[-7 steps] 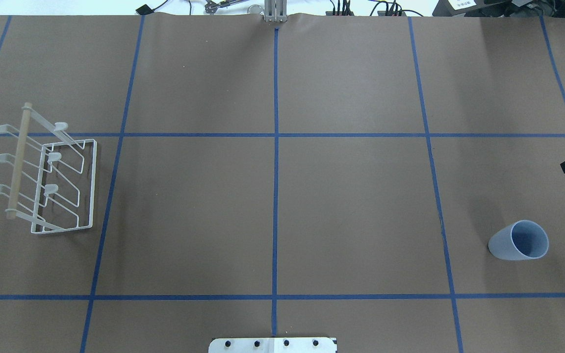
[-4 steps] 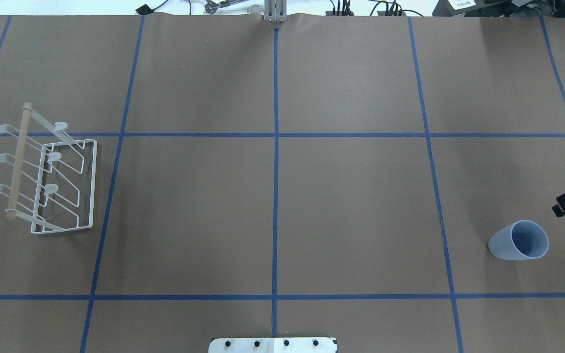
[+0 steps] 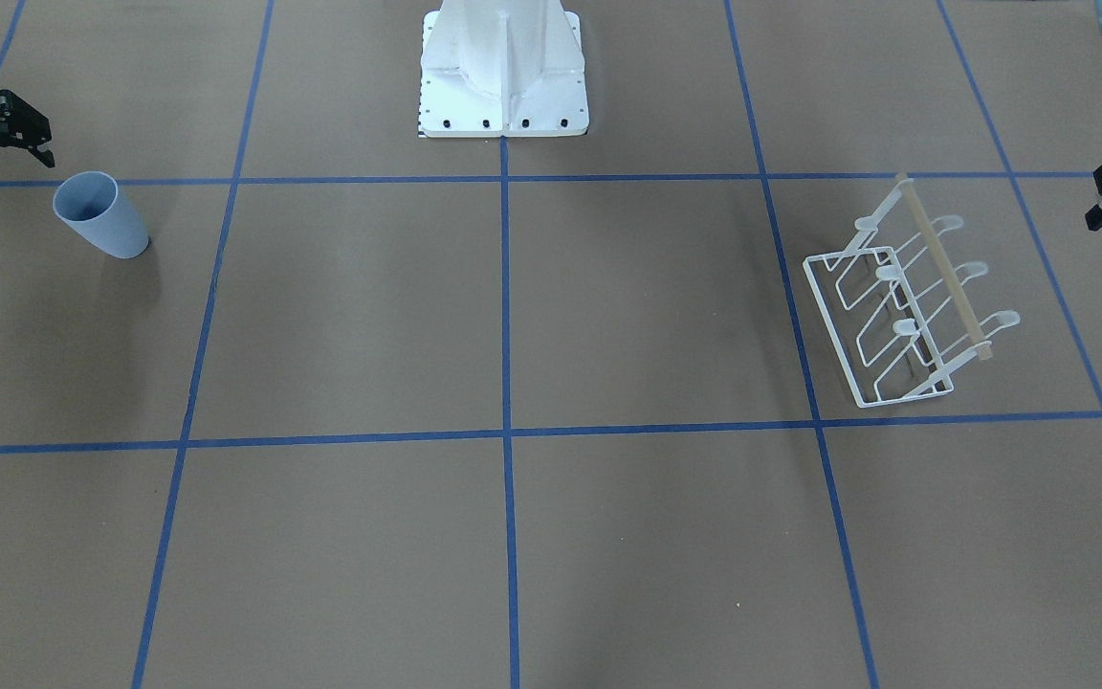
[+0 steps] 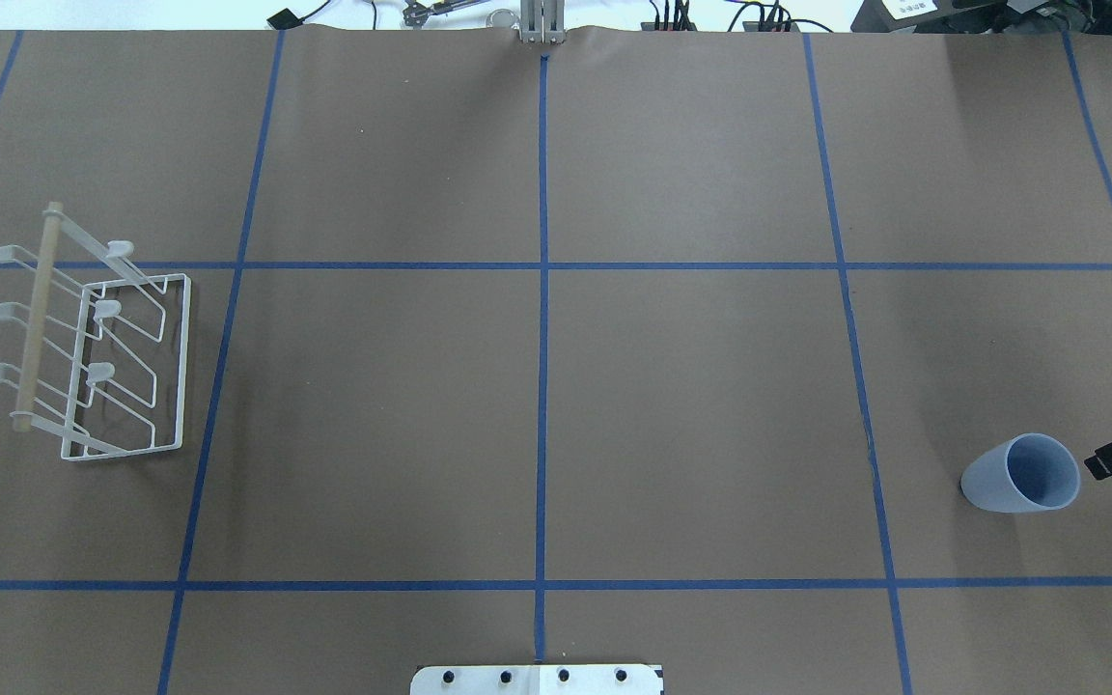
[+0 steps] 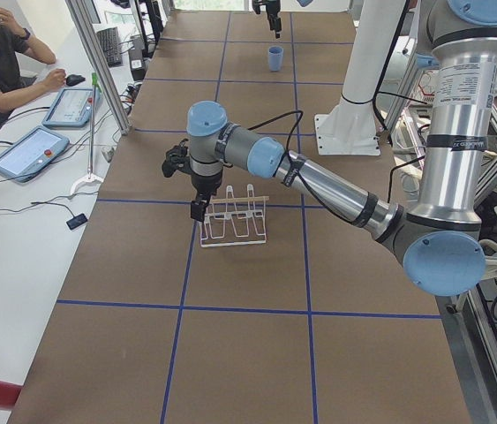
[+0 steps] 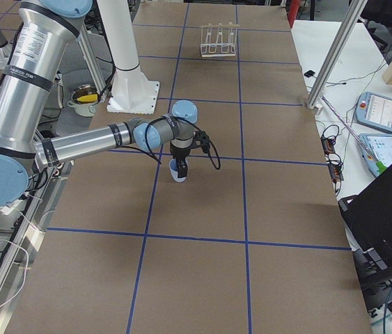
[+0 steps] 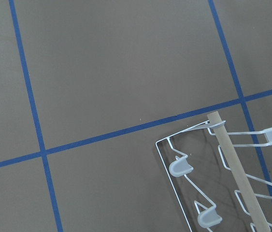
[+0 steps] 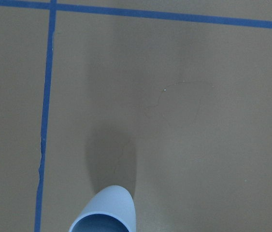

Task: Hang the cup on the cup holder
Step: 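Reach the right gripper down to the light blue cup's rim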

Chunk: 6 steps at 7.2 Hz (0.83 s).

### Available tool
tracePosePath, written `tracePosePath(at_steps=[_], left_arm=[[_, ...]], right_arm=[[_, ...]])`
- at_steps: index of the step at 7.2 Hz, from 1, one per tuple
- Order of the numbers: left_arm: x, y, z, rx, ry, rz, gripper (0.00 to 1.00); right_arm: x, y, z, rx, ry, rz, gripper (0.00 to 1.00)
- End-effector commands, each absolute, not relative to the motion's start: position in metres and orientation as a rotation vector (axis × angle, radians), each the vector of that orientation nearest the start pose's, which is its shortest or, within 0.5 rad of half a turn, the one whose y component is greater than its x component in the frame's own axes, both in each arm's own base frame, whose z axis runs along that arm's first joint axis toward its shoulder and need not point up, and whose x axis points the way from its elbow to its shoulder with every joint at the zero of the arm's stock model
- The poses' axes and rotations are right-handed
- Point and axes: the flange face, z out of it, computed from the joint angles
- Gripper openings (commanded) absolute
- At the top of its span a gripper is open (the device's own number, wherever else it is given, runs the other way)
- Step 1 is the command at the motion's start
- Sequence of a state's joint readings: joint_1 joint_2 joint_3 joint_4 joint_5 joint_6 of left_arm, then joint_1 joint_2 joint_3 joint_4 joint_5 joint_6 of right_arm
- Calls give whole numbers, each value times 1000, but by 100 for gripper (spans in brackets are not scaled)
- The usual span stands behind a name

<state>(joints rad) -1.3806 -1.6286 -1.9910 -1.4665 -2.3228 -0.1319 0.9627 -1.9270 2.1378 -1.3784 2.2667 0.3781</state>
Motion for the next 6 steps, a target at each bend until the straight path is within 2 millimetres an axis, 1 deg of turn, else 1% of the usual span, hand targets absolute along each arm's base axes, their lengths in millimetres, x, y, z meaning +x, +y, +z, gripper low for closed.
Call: tracePosePath(at_steps=[1,2,3,4,5,6], left_arm=[[29,-496,436,235,793,197,98],[29,-495,436,237,791,197,98],[29,-496,437,236,790,196,99],[30,-495,436,237,790,198,98],[29,-495,436,237,791,197,99],[29,-495,433,243,791,199,98]], right_arm=[[-162,-334,535,15,-833,-341,100],[-173,-334,531,7,-845,-334,100],[-177,-336,527,11,-852,-338,100],[-178,-337,529,10,-849,-338,100],[-180,-339,540,-5,-842,-334,100],[-181,-339,544,-13,-838,-334,100]])
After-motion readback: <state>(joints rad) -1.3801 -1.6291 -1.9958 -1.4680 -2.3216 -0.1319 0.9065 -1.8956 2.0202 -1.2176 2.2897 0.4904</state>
